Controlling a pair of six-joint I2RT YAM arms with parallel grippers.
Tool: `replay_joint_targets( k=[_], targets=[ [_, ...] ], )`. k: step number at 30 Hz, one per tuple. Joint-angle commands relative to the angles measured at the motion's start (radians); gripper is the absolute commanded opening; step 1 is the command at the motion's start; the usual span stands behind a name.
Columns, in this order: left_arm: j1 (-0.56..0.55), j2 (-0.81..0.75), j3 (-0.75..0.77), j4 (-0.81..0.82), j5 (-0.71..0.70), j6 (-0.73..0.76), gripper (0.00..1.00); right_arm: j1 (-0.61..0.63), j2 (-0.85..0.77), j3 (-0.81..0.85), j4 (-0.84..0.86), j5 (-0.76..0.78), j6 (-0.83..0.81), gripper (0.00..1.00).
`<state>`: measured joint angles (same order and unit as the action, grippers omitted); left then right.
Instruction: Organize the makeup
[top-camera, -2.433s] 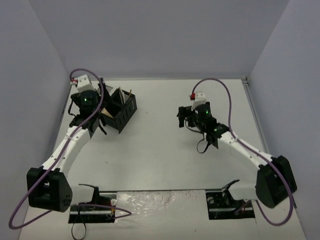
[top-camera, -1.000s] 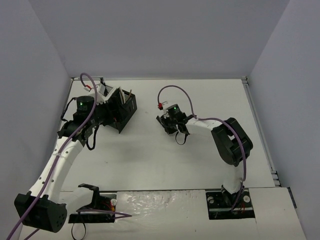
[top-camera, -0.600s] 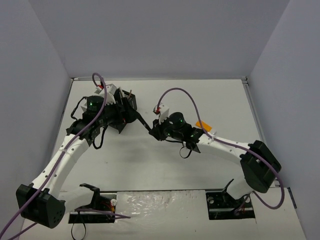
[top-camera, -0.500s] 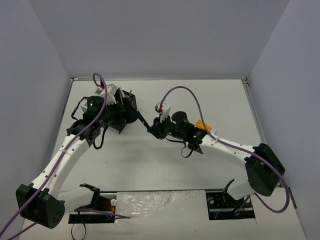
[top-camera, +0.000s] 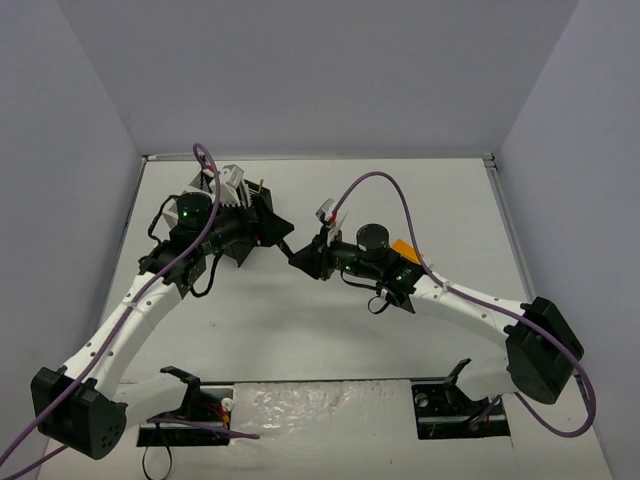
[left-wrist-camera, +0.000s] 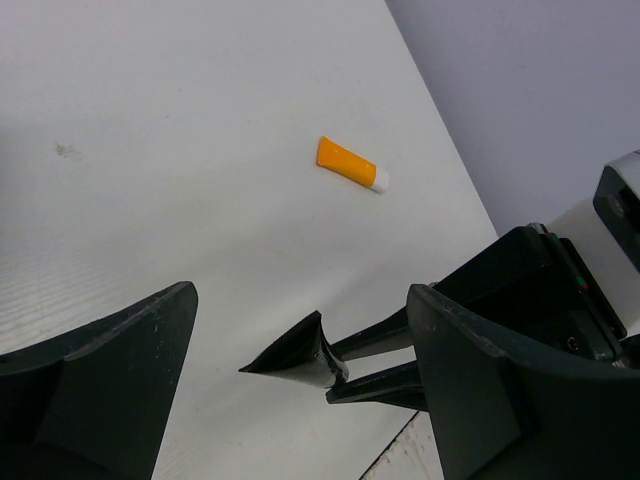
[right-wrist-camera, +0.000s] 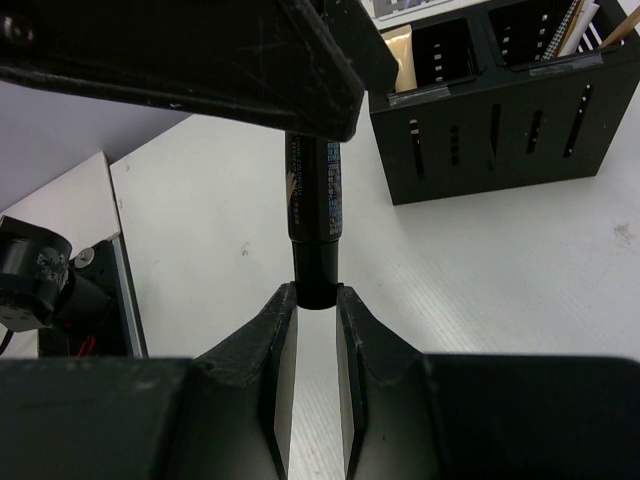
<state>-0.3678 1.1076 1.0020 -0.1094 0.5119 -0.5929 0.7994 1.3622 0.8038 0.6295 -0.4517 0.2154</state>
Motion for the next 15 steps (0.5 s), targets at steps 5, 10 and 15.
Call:
replay_joint_targets(
  k=[5, 10, 15],
  targets=[
    [-0.013, -0.018, 0.017, 0.127, 0.047, -0.021, 0.6, -0.005, -0.077, -0.01, 0.143, -0.014, 0.025, 0.0],
    [-0.013, -0.021, 0.015, 0.154, 0.058, -0.034, 0.33, -0.013, -0.087, -0.013, 0.145, -0.013, 0.029, 0.0],
    [-0.014, -0.018, 0.005, 0.175, 0.079, -0.048, 0.14, -0.023, -0.089, -0.018, 0.162, -0.012, 0.044, 0.0]
  ],
)
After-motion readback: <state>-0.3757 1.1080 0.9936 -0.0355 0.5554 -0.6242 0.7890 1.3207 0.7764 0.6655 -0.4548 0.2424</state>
